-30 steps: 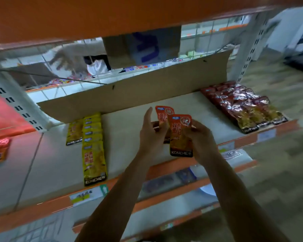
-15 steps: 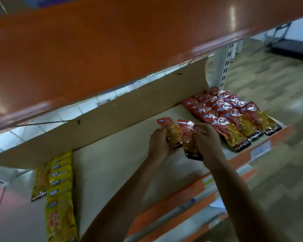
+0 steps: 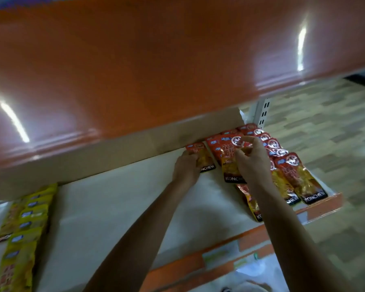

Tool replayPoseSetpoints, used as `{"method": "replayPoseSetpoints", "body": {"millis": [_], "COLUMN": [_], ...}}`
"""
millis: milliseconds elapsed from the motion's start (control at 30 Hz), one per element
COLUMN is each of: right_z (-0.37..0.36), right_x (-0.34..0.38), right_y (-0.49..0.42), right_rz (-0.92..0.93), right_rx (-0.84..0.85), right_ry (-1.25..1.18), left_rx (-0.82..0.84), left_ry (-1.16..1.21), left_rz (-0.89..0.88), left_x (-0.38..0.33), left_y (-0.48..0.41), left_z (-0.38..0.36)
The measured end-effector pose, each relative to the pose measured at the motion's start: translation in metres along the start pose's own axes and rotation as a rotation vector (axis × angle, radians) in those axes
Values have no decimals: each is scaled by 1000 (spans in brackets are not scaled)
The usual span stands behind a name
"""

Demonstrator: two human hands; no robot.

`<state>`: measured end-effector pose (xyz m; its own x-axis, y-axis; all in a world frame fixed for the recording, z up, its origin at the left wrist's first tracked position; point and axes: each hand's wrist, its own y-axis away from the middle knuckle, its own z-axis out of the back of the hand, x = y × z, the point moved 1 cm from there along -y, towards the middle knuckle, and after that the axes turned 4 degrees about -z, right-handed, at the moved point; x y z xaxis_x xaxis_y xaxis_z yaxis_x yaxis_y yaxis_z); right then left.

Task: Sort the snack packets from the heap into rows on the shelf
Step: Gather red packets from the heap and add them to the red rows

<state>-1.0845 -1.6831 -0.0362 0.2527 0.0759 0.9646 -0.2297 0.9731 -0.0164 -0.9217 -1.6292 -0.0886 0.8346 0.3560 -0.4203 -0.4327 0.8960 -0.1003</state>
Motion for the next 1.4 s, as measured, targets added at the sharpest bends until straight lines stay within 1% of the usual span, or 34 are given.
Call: {"method": "replayPoseSetpoints", "body": {"millis": [167, 433, 500, 533, 567, 600, 633, 700, 767, 833, 900, 1000, 1100, 1267, 1400], "right_z": [7, 11, 9, 8, 6, 4, 1, -4, -9, -12, -12, -10, -7, -7, -7], "right_x": [-7, -14, -15, -15, -14, -14, -13, -11, -8, -5, -4, -9, -13, -16, -16], "right_y": [-16, -23, -25, -26, -27, -28, -28, -28, -28, -27, -28, -31, -28, -26, -25], "right_rz": [30, 39, 55, 66, 75, 84, 95, 117, 147, 182, 235, 291, 274, 271, 326], "right_rx": [81, 189, 207, 211, 215, 221, 229, 247, 272, 291, 292, 302, 311, 335, 331], "right_ry": [7, 29, 34, 44, 54, 62, 67, 74, 96, 141, 208, 354, 398, 420, 459], "left_rx": [-19, -79, -158, -239, -331, -404, -434, -367, -302, -299, -348, -446, -418, -380, -372], "left_ry": [-22, -82, -101, -59, 45, 200, 369, 618, 721, 833, 937, 916, 826, 660, 570], "left_rz": [-31, 14, 48, 59, 70, 91, 124, 176, 189, 240, 334, 422, 481, 473, 479], "left_x": [-8, -10, -13, -17, -22, -28, -33, -42, -45, -42, -35, -20, -13, -15, -17], "left_y": [-1, 2, 4, 7, 11, 15, 19, 26, 27, 26, 26, 26, 23, 18, 14], "left_z": [-7, -10, -8, -7, -5, -3, -1, 0, -1, -2, -3, -4, -5, -10, -14]}}
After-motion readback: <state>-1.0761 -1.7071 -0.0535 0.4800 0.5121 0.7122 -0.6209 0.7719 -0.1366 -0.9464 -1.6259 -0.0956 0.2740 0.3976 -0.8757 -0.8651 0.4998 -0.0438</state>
